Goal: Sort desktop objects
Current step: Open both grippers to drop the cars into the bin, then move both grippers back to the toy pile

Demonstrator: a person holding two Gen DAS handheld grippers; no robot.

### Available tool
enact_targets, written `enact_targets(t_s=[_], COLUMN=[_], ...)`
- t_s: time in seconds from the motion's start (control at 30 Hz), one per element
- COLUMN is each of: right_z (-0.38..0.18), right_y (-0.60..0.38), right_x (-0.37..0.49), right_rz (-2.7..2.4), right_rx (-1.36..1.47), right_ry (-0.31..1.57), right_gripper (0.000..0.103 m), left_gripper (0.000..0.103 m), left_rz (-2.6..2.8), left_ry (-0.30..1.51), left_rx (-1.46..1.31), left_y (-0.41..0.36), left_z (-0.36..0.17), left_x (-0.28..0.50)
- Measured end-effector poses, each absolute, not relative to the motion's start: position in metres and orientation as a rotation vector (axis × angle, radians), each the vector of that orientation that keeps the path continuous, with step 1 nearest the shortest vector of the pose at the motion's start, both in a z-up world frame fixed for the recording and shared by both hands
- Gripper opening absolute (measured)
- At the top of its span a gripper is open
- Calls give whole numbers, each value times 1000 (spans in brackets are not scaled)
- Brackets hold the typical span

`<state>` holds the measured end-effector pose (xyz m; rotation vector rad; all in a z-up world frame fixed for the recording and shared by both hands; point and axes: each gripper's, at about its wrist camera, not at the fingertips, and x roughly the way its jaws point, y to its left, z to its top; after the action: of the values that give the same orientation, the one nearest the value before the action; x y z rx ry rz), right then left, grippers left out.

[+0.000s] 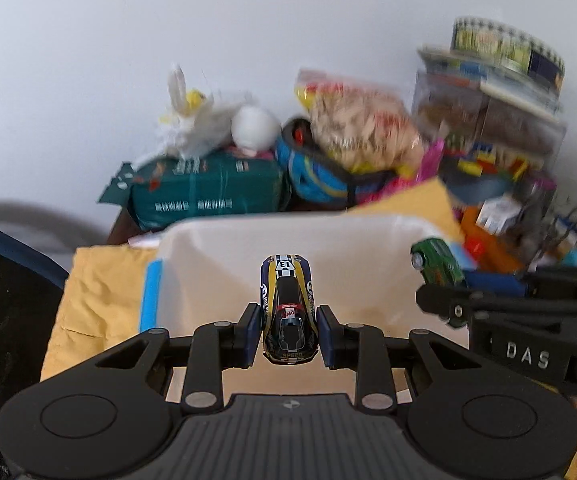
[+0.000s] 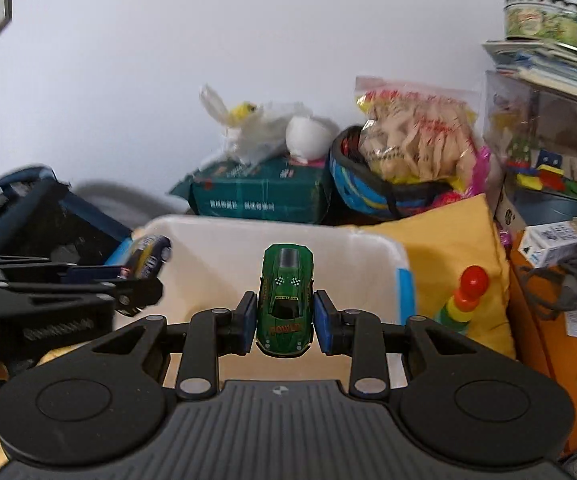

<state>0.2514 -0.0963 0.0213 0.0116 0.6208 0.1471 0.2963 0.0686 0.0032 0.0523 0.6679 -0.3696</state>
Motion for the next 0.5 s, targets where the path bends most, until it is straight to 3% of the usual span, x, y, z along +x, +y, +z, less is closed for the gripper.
enact_targets(t_s=[0.17,0.23,0.5], right_z=[-4,-6,11], right_y=[-92,-92,-93], right_x=[265,259,230], right_rz=[91,85,124], right_rx=[20,18,30], right_ry=[719,714,641], right_gripper=[35,36,37], left_gripper=[35,46,47], left_rz=[-411,-412,-424], left_ry=[741,714,629], left_rx=[54,67,-6], left_y=[72,74,100], left_z=[-23,-20,9], left_x=[305,300,259])
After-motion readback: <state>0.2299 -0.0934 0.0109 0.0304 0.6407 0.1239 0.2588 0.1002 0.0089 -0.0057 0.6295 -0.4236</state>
